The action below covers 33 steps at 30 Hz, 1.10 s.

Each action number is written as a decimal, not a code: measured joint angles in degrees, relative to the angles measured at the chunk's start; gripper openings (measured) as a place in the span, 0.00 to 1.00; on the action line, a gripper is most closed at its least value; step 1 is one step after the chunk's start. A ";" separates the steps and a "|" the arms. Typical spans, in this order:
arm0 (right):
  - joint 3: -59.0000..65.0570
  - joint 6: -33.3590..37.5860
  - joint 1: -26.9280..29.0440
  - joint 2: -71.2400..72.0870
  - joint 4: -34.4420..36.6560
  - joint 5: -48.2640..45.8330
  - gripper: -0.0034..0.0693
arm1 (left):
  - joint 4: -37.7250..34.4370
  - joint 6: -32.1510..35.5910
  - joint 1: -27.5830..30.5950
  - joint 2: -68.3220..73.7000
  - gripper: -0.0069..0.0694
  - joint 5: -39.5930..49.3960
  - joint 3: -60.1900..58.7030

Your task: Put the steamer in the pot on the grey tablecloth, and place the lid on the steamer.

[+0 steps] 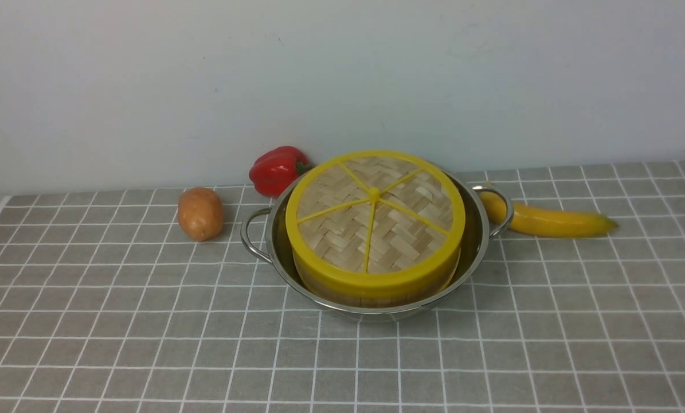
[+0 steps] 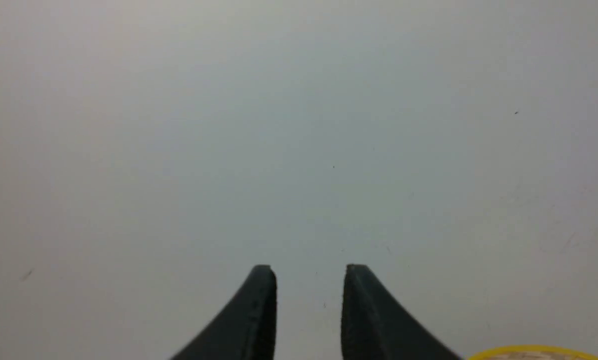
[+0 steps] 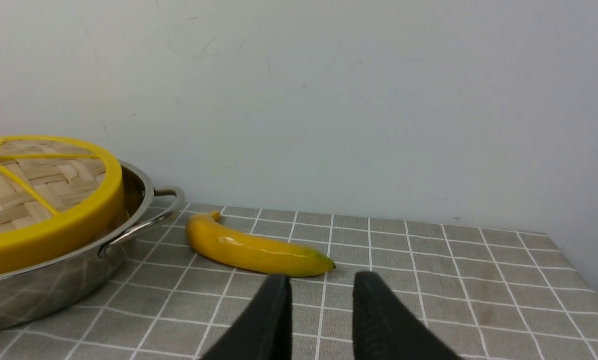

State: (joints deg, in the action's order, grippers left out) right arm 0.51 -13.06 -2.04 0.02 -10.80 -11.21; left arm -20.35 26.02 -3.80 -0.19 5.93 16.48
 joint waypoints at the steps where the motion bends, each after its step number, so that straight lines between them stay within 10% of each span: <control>1: 0.00 0.00 0.00 0.00 0.00 0.00 0.33 | 0.00 0.00 0.00 0.05 0.34 -0.42 -0.52; 33: 0.00 0.00 0.00 0.06 0.00 0.00 0.38 | 0.00 -0.36 0.00 0.10 0.40 -0.25 -16.91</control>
State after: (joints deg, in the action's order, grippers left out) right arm 0.51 -13.06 -2.04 0.08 -10.80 -11.21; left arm -20.35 25.66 -3.80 -0.08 5.68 -0.43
